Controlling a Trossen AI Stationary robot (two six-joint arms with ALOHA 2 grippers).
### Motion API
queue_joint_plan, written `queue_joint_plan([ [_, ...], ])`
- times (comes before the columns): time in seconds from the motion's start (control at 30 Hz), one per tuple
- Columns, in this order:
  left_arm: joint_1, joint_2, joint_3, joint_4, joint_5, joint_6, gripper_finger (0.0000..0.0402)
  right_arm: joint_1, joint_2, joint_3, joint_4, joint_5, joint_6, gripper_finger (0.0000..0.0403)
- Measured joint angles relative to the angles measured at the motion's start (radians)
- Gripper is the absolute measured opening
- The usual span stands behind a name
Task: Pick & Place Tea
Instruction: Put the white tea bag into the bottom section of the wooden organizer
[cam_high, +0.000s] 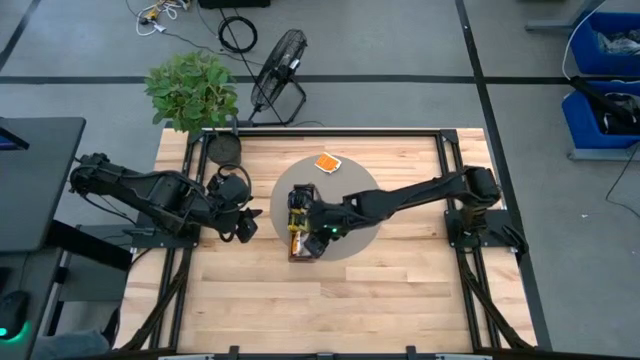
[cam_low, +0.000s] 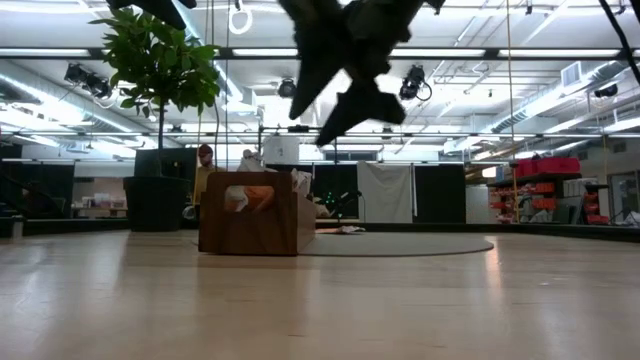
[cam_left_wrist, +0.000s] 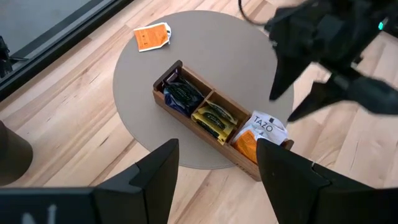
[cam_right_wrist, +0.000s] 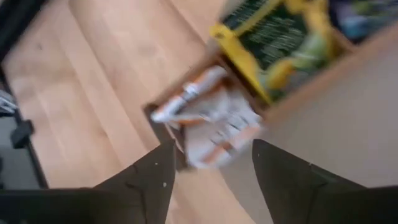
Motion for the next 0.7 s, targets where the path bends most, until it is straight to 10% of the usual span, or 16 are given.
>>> queue_joint_plan([
  [0.33, 0.0, 0.0, 0.0, 0.001, 0.02, 0.031, 0.022, -0.123, -0.112, 0.0, -0.239, 0.15, 0.132, 0.0224],
  [0.7, 0.001, 0.0, 0.0, 0.011, 0.004, 0.033, 0.022, -0.455, -0.035, 0.0, -0.166, -0.064, 0.254, 0.0243],
])
